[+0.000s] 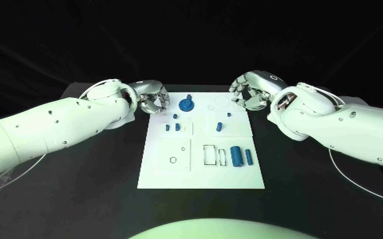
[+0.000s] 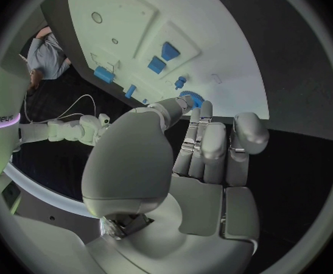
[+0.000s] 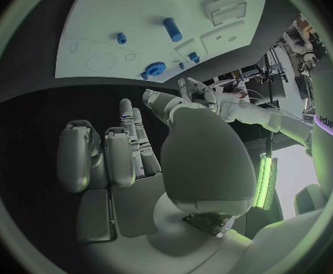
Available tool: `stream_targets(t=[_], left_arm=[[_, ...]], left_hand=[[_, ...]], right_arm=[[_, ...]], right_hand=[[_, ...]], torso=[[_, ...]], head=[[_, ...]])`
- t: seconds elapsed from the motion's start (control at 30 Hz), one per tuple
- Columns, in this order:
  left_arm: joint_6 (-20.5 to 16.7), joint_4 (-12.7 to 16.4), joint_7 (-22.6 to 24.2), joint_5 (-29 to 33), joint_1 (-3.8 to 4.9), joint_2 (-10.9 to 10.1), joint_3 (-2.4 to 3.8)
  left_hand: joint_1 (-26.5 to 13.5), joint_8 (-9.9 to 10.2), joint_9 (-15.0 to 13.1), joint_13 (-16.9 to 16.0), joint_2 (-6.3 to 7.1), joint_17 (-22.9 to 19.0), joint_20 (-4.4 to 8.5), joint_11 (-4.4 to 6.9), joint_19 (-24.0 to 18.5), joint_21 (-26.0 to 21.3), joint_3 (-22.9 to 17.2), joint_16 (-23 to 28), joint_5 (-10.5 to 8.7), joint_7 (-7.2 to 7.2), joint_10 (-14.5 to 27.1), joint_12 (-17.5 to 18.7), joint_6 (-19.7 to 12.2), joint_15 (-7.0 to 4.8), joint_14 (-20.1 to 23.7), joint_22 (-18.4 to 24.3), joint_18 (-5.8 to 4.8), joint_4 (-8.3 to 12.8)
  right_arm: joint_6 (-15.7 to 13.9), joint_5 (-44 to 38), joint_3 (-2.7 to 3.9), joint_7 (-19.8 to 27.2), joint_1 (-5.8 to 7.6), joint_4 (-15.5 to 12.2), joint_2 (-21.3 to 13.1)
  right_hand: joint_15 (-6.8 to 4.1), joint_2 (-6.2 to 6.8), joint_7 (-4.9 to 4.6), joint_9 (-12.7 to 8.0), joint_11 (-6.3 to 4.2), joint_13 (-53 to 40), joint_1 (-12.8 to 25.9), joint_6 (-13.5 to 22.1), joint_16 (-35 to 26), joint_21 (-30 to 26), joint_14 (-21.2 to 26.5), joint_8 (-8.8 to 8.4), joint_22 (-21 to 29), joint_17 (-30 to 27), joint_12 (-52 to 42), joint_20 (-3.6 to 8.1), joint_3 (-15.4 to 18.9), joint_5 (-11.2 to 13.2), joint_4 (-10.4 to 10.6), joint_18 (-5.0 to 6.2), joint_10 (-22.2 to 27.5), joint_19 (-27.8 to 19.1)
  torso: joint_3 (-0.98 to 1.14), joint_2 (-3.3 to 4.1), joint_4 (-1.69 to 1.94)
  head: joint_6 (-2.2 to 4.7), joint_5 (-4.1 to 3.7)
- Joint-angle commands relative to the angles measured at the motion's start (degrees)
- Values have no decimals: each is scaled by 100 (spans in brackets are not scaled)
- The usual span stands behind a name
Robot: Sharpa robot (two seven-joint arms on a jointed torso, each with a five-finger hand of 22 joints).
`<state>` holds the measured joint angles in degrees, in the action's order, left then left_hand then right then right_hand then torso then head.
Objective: Assemble the parts on the task board
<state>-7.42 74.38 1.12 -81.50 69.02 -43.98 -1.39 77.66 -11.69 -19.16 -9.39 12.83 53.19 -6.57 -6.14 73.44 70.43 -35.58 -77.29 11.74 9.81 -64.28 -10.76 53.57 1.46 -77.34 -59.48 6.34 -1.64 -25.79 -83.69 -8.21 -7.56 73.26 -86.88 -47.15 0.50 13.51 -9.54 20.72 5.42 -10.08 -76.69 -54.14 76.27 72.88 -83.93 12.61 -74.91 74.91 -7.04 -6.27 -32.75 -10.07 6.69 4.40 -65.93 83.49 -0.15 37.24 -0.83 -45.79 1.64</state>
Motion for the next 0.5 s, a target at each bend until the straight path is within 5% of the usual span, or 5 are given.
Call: stream_targets(t=[0.03, 0.27, 0.5], left_arm=[[-753, 214, 539, 1467, 11, -135, 16], [-1015, 758, 898, 3197, 19, -520, 27], [-1022, 1044, 1029, 3634, 19, -678, 28]], left_hand=[[5, -36, -8, -5, 16, -175, 1, 21, -91, -114, -12, 91, 11, -1, 4, -22, 55, 0, 95, 146, 89, 14], [-8, -104, -26, -52, -12, -472, 10, 44, -241, -333, 43, 246, 3, -21, -46, -117, 134, -14, 254, 416, 140, 24], [-5, -148, -33, -182, -47, -248, 56, 106, -176, -301, 154, 131, 2, -69, -131, -347, 150, -66, 159, 359, 123, 51]], right_arm=[[722, -322, -5, -219, -8, 74, 42], [966, -794, -21, -406, -52, 212, 160], [940, -1103, -30, -552, -121, 437, 362]], right_hand=[[1, -6, 13, 15, -8, 14, 9, -61, 42, 33, -364, 11, -435, 382, -7, 13, -1, 35, -35, -74, -42, 52], [15, 44, 28, 24, 10, 64, 41, -72, 70, -54, -364, 7, -394, 381, 89, 17, 35, 178, -37, -57, 88, 6], [46, 58, 17, 17, 42, 117, 52, -38, -43, -260, -312, -29, -282, 264, 184, -6, 73, 328, -31, -17, 249, -94]], torso=[[-2, 4, 5], [-10, 15, 23], [-23, 16, 14]], head=[[33, -85], [34, -168], [41, -164]])
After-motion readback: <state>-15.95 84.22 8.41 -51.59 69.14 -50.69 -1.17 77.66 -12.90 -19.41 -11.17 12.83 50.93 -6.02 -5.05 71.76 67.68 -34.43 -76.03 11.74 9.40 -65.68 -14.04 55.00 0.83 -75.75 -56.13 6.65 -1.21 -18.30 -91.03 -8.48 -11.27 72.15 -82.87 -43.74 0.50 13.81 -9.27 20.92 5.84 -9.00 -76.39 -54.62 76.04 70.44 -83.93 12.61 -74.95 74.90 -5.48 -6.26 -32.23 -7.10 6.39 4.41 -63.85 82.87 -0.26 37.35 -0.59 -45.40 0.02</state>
